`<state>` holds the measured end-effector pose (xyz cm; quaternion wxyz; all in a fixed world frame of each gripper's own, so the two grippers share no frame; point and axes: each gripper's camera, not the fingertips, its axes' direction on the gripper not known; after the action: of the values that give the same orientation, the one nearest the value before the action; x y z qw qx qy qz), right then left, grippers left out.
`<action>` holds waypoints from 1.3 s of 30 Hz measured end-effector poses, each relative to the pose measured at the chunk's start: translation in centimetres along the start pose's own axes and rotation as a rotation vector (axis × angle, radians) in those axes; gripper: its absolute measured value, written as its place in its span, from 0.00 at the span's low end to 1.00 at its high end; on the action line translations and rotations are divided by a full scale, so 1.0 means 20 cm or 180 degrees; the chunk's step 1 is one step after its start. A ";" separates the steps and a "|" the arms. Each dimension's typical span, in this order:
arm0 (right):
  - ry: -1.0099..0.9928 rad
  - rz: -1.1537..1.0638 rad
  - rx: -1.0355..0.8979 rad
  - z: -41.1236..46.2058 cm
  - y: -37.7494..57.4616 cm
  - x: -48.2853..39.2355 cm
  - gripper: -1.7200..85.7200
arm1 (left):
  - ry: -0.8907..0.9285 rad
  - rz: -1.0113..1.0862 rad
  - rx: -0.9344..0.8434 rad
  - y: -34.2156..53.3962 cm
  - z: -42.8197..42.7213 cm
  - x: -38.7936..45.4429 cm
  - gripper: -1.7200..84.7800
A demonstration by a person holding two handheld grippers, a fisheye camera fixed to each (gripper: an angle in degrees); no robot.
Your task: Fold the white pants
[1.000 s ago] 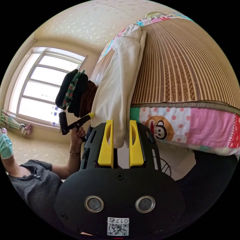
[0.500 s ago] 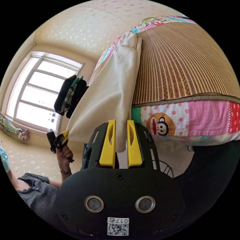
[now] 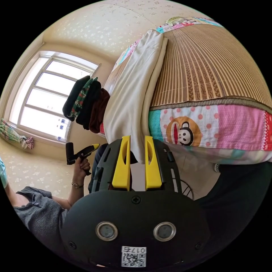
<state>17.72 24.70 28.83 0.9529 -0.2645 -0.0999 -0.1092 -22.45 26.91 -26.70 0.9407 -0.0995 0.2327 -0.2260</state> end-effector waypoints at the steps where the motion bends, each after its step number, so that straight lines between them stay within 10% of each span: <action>1: 0.0003 -0.0010 -0.0001 0.01 0.00 0.00 0.11 | -0.0046 0.0034 0.0005 -0.02 0.01 0.01 0.09; 15: 0.1046 -0.0504 -0.0166 0.43 0.12 -0.16 0.08 | 0.0098 -0.0135 -0.0166 -0.15 0.30 0.00 0.06; 21: 0.0352 -0.0745 -0.0049 0.19 0.14 -0.22 0.05 | 0.0155 0.0161 -0.0098 -0.13 0.14 0.07 0.02; 27: 0.1313 -0.1078 -0.0612 0.52 0.19 -0.28 0.04 | 0.0094 -0.0022 -0.0370 -0.14 0.35 0.05 0.02; 39: 0.0949 -0.0504 -0.0210 0.48 -0.07 -0.30 0.12 | 0.0255 0.0131 0.0223 -0.24 0.28 0.06 0.13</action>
<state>10.31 29.60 36.02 0.9364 -0.2678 0.0257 -0.2252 -20.64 22.67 -20.83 0.9379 -0.0526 0.2642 -0.2184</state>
